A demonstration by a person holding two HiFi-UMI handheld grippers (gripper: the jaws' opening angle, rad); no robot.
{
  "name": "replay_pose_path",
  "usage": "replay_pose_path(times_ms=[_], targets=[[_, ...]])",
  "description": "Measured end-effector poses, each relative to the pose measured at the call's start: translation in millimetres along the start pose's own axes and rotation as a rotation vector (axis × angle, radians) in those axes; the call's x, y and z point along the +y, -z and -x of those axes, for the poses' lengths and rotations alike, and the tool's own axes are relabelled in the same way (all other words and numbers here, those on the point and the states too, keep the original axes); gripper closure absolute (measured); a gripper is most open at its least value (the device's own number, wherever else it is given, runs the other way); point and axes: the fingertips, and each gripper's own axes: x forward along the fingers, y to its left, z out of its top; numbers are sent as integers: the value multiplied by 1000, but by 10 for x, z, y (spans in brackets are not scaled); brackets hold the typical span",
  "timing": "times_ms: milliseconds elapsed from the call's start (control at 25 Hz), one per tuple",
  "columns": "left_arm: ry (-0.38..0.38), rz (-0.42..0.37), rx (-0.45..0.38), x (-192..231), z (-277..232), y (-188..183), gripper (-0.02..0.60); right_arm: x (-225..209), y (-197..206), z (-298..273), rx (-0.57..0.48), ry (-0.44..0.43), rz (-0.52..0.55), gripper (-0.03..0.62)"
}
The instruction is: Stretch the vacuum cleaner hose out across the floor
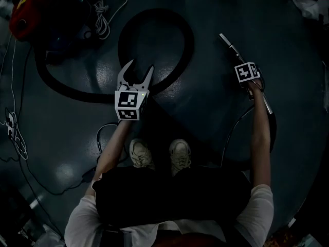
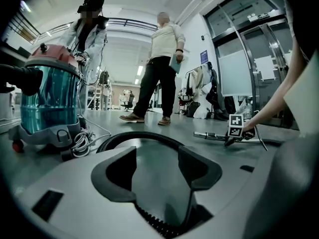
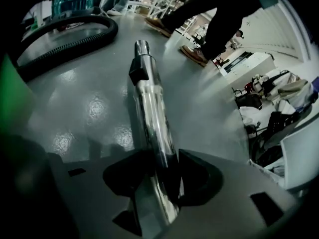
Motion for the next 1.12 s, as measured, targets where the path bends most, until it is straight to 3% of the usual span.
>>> replay_pose_path(times_ms=[120, 160, 280, 400, 440, 520, 640, 720, 800, 920, 1040, 1120], targets=[[3, -1, 2, 3, 9, 10, 336, 61, -94, 155, -68, 78, 113, 413], [4, -1, 1, 7, 10, 9, 336, 116, -113, 193, -98, 32, 63, 413], [20, 5, -11, -7, 7, -9, 336, 352, -107, 214, -103, -298, -184, 361], [54, -2, -31, -35, 18, -29, 336, 573, -41, 231, -16, -560, -255, 361], [60, -1, -33, -36, 16, -32, 336, 581, -52, 261, -13, -595, -267, 361], [63, 8, -32, -35, 9, -31, 336, 459, -114, 346, -61, -567, -257, 362], [58, 10, -32, -28, 9, -28, 336, 263, -300, 578, -174, -462, -174, 362], [47, 3, -31, -19, 3, -21, 336, 336, -472, 815, -236, -467, -104, 362], [41, -3, -30, -20, -1, -23, 336, 626, -637, 1137, -296, -538, -1, 362], [42, -11, -35, -41, 24, -37, 336, 1564, -630, 1794, -329, -829, 203, 362], [32, -42, -37, -39, 92, -54, 336, 2658, -307, 2366, -281, -1152, 399, 362], [13, -45, -44, -4, 178, -72, 336, 3152, -118, 2539, -241, -1260, 477, 362]])
